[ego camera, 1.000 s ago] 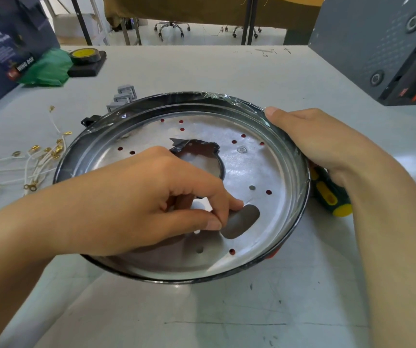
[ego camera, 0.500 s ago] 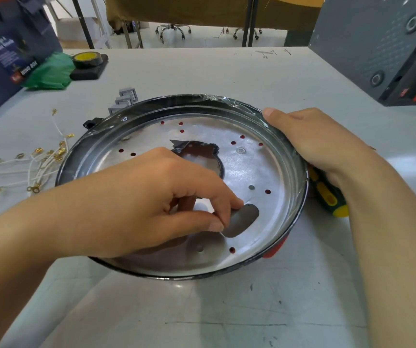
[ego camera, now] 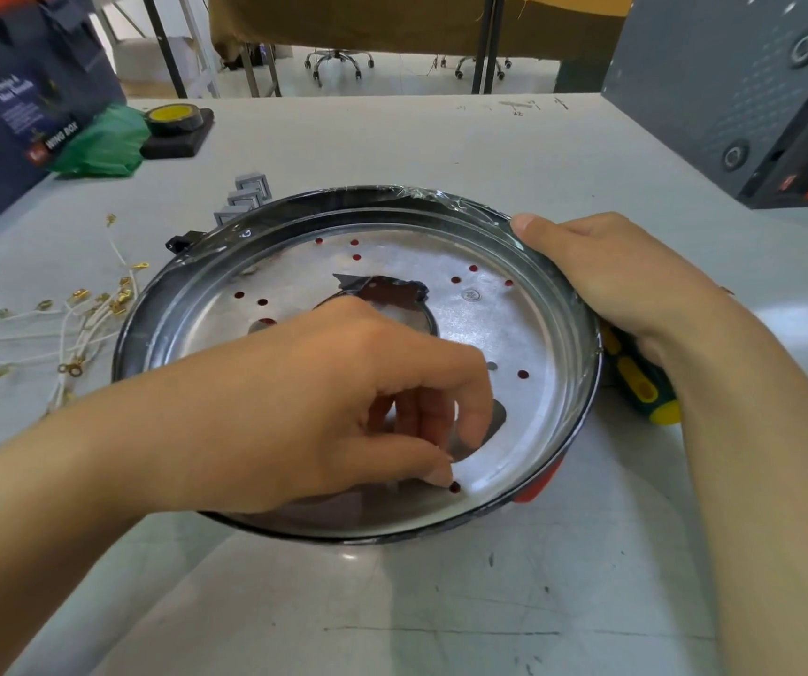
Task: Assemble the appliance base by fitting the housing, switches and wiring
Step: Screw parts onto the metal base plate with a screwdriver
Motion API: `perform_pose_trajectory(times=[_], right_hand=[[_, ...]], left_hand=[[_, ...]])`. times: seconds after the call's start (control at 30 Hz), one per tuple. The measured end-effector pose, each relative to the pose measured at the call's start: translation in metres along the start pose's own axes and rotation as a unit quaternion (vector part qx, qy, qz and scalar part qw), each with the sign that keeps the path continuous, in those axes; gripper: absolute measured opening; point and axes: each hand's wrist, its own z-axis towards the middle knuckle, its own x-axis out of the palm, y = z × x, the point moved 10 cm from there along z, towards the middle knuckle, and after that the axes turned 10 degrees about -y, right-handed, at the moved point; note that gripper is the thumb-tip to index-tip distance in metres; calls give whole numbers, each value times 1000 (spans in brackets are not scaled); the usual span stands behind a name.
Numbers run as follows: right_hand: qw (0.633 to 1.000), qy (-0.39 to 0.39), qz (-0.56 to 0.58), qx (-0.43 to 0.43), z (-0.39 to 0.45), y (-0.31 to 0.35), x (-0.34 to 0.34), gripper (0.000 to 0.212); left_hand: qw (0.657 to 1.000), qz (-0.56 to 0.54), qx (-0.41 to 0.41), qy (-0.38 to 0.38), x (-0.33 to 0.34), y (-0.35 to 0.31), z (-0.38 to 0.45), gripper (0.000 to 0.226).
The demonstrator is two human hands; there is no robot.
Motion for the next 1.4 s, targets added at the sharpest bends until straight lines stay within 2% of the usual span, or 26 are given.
perform_pose_trajectory(times=[0.23,0.33,0.47,0.63,0.93,1.4], right_hand=[[1000,1,7,-3,0,0,0,67],[1000,-1,5,-3,0,-1,0,66],[1000,-7,5,-10,2,-1,-1,68],[1000,-5,3,-8,4,-3,0,67],[1000,-7,4,-17,3,-1,-1,66],[1000,-6,8,-11,4,-2,-1,66]], left_hand=[[995,-73,-47,45,2,9,-5,6],[996,-63,-38,45,3,8,-4,9],[998,-50,-29,10,0,6,1,12],[998,-40,-33,40,0,1,0,9],[998,-39,-29,37,2,-2,1,5],[997,-37,-35,49,3,-4,0,10]])
